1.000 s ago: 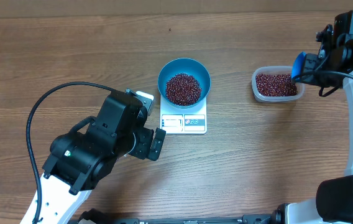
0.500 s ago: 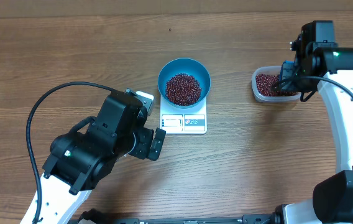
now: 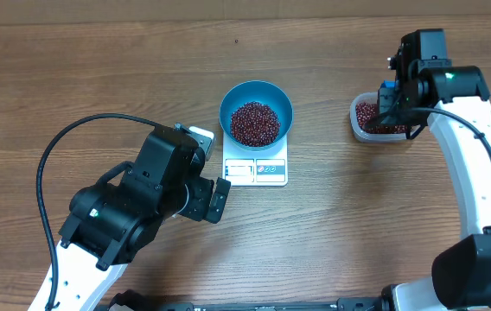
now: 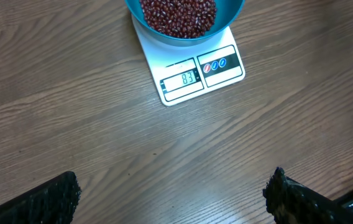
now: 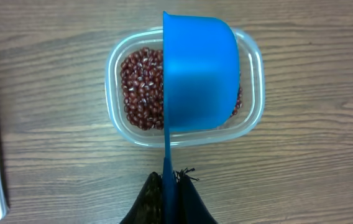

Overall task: Scoop item into bowl and weigh 150g on scale
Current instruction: 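Dip the scoop into the red beans again with the right gripper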

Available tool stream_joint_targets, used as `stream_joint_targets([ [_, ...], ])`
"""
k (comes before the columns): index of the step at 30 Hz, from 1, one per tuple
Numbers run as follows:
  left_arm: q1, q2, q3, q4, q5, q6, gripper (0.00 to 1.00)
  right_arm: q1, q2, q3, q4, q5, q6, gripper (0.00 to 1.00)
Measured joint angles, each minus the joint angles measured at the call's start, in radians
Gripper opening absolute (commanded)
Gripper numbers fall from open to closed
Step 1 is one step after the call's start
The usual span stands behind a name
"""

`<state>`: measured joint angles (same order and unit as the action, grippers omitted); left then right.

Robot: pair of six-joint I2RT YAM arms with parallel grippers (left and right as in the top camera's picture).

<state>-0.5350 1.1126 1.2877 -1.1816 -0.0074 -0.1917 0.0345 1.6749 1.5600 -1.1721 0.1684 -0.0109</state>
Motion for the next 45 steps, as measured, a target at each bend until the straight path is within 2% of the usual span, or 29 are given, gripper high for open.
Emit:
stream_joint_targets([
  [27,0.0,0.0,0.0,0.0,0.0,0.0,0.99,0.026,0.111,-0.001,-0.035,0.048,0.0,0.04],
  [45,0.0,0.0,0.0,0.0,0.0,0.0,0.99,0.049,0.111,-0.001,-0.023,-0.1,-0.019,0.04],
])
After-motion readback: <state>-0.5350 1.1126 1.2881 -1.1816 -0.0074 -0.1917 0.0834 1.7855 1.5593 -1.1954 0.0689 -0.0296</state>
